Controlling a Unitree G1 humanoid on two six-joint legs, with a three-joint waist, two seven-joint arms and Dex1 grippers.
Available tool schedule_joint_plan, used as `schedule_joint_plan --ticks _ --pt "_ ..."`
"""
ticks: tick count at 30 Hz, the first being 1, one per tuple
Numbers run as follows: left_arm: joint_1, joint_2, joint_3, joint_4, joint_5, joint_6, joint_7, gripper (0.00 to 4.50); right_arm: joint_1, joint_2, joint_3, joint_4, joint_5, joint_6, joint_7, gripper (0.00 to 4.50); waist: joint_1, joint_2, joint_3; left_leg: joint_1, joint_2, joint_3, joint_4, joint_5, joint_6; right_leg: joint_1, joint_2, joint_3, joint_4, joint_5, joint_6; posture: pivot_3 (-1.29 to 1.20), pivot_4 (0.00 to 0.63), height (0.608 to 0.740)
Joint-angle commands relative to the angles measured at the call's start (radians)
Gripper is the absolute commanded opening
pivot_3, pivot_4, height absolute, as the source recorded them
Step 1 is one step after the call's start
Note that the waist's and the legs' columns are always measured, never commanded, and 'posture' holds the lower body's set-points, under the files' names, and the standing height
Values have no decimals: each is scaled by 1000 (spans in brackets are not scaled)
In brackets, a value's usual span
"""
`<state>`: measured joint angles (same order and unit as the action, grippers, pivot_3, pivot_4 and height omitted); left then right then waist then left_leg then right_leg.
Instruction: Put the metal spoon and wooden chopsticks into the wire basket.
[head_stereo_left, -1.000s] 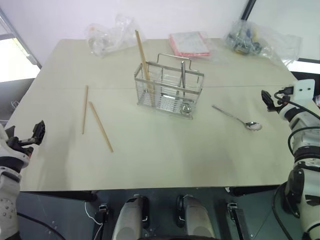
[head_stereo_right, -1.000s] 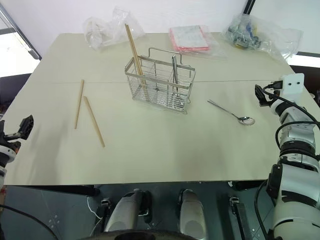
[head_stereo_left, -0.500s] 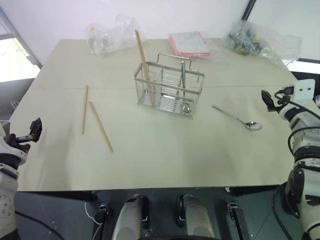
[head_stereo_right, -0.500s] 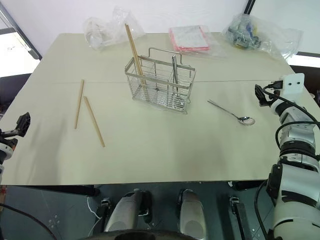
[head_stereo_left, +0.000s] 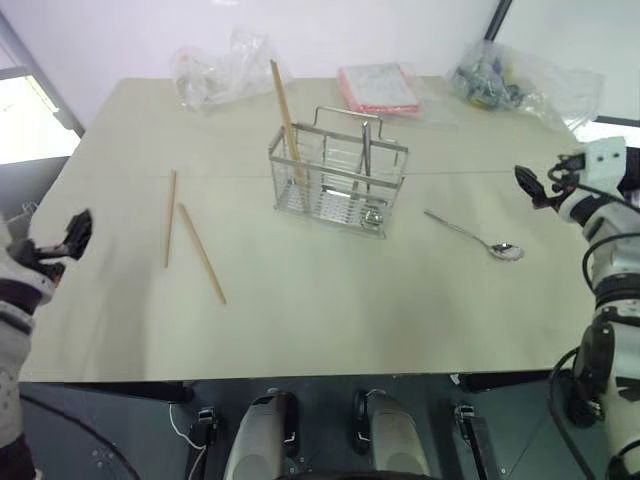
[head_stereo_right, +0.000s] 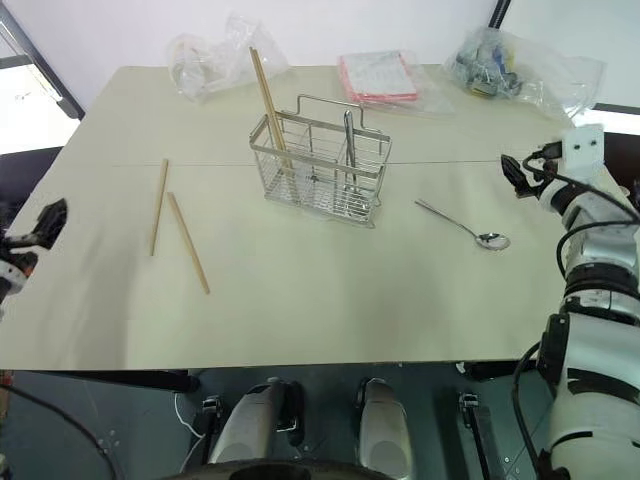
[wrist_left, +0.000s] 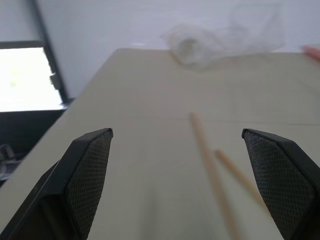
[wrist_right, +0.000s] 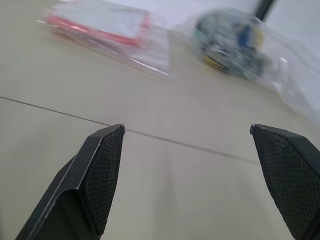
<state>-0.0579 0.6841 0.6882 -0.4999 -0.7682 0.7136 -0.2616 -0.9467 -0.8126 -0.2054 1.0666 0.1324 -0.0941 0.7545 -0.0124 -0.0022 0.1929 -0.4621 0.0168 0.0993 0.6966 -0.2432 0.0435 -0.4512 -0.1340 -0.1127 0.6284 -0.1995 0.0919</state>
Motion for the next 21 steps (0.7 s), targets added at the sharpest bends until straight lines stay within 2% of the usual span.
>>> schedule_joint_plan --ticks 1,4,6,11,15,21 --pt "-51 69 -52 -84 -149 105 -47 4347 -54 -52 49 -32 -22 27 166 4132 0 0 0 0 0 0 0 0 0 0 0 0 0 0 0 0 150 699" --pt "-137 146 -164 -123 -279 197 -110 4347 -104 -66 123 -30 -58 57 321 4132 0 0 1 0 0 0 0 1 -1 0 0 0 1 0 0 0 150 699" --pt "-193 188 -251 -146 -314 224 -165 4347 -136 -67 171 -22 -89 90 405 4132 -3 1 1 0 0 0 0 1 -1 0 0 0 1 0 0 0 150 699" --pt "-337 185 -424 -134 -323 225 -233 4347 -165 -71 299 -9 -167 150 654 4132 0 1 1 0 0 0 0 2 -2 0 1 0 1 2 3 0 150 699" --pt "-396 171 -484 -122 -309 215 -267 4347 -181 -54 362 49 -244 153 644 4132 -1 1 1 0 -1 1 0 3 -2 0 1 0 1 2 3 0 150 699" --pt "-421 165 -485 -135 -330 224 -259 4347 -211 -22 418 132 -333 176 555 4132 -3 1 1 0 -1 1 0 3 -3 0 1 0 1 2 3 0 150 699"
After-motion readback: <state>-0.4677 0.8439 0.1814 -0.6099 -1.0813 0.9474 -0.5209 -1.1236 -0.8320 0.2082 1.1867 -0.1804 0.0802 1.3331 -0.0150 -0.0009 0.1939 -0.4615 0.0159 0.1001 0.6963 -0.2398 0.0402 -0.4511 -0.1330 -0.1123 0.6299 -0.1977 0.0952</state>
